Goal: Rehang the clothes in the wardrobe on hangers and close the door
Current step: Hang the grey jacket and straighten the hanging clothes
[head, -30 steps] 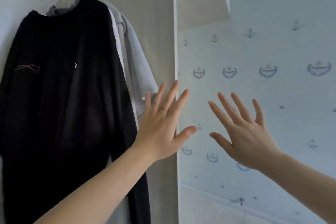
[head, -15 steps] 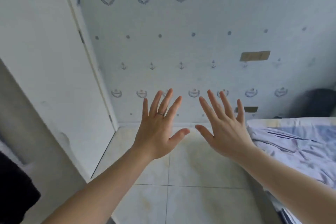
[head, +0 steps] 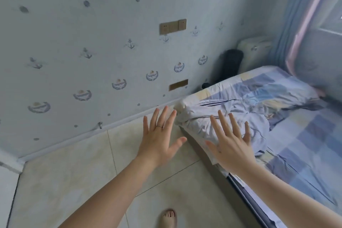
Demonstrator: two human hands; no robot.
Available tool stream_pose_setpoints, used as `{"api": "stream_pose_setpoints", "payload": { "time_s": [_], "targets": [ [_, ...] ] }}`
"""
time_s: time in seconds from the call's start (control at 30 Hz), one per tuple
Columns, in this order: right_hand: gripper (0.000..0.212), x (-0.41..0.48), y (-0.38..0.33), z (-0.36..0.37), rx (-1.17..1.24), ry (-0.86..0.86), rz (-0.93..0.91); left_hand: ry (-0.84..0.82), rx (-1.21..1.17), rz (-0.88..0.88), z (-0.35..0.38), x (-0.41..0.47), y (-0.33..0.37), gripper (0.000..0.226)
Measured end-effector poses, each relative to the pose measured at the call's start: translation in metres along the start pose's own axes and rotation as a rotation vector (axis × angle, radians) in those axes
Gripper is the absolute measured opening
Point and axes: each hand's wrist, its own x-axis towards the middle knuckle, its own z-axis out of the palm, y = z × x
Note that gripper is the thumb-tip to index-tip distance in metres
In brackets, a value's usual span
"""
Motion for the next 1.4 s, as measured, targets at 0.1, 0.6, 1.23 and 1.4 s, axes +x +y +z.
{"api": "stream_pose_setpoints", "payload": {
  "time_s": [0.1,0.6,1.23,1.4],
  "targets": [
    [0.075,0.036,0.02,0.012,-0.008,-0.058,0.117,-0.066,-0.036,0.07,0.015,0.07,-0.015,0.086],
    [0.075,0.103,0.126,0.067,0.032,-0.2,0.583,-0.306,-0.068,0.42,0.107,0.289,0.042,0.088],
    [0.077,0.235,0.364,0.115,0.199,-0.298,0.735,-0.5,-0.029,0.445,0.23,0.514,0.188,0.087],
    [0.078,0.261,0.388,0.15,0.243,-0.374,0.791,-0.607,0.001,0.436,0.272,0.558,0.192,0.088]
  ]
}}
